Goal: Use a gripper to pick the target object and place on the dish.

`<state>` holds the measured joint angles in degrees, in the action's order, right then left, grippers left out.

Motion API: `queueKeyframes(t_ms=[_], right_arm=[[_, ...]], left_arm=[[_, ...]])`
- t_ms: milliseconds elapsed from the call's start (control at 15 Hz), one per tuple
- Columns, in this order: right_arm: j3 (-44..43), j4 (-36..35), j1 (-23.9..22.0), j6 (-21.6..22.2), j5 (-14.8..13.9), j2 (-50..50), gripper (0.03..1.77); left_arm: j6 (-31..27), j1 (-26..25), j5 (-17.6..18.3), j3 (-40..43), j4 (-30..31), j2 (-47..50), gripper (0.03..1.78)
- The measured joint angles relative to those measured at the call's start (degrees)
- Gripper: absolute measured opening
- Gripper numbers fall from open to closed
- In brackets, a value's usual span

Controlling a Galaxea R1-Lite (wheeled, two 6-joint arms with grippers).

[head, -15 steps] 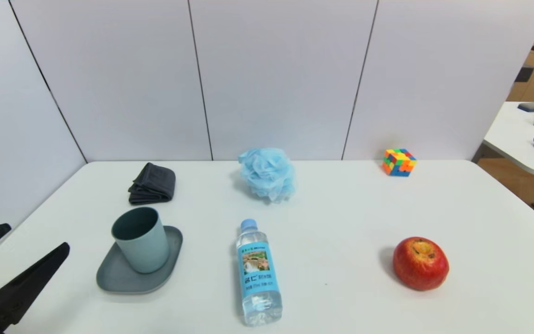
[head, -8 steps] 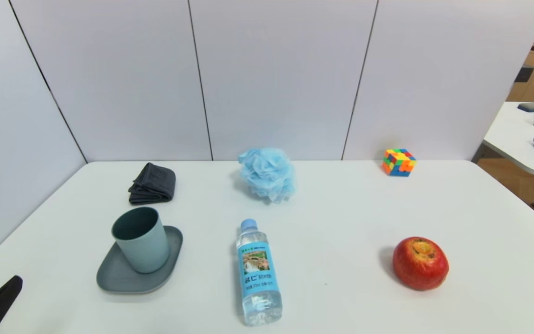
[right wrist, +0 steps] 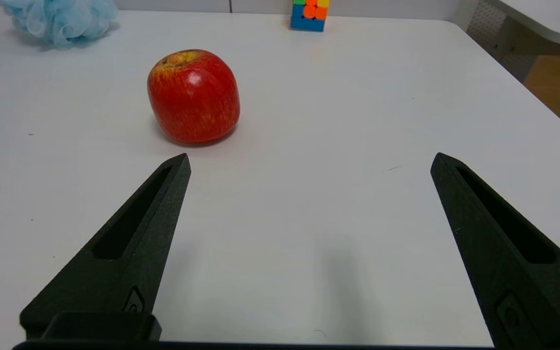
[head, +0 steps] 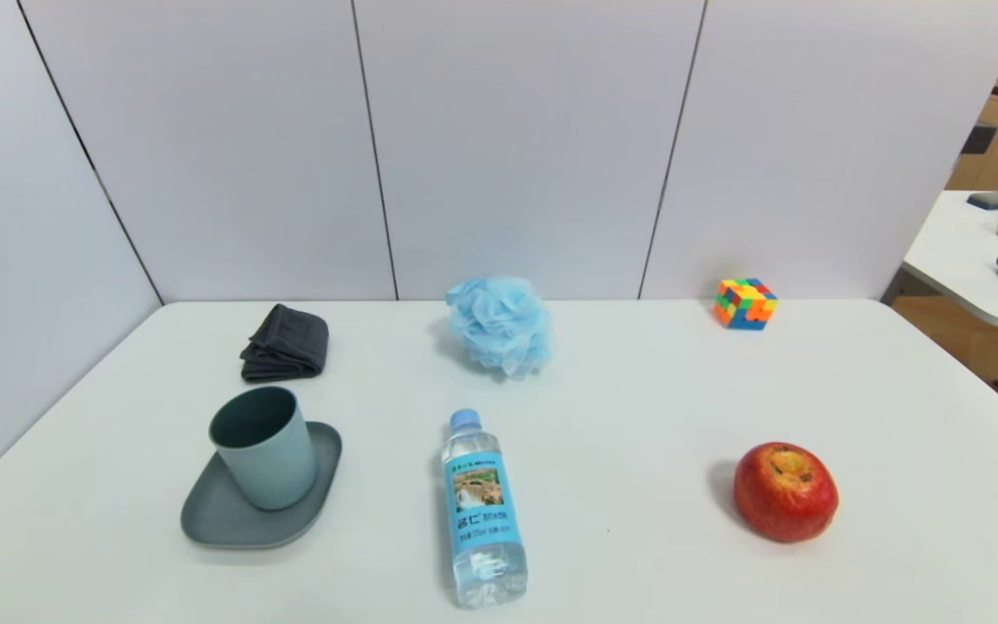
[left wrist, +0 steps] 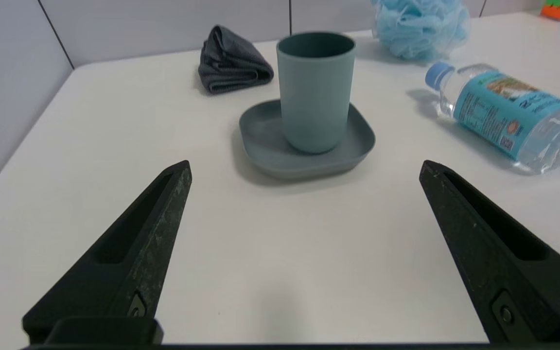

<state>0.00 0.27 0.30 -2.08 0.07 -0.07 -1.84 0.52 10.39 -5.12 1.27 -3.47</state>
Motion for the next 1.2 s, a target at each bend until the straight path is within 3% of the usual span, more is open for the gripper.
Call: queueKeyframes(t_ms=[200,400,733,1200], right_arm=[[0.0,0.0,0.0,0.0,0.0,0.0,1.71],[0.0,0.0,0.0,0.0,0.0,0.0,1.71],[0.0,0.0,0.0,0.0,0.0,0.0,1.71],[0.0,0.0,0.0,0.0,0.0,0.0,1.71]], left_arm=[[3.2,0.0,-2.6,2.4,-0.3,2.6,1.69],[3.4,0.0,-11.5,4.6,-1.5,3.4,1.69],[1.1,0.0,-11.8,5.1,-1.5,3.5,1.69],[5.3,0.0,-12.1,5.1,-1.3,3.5,1.69]])
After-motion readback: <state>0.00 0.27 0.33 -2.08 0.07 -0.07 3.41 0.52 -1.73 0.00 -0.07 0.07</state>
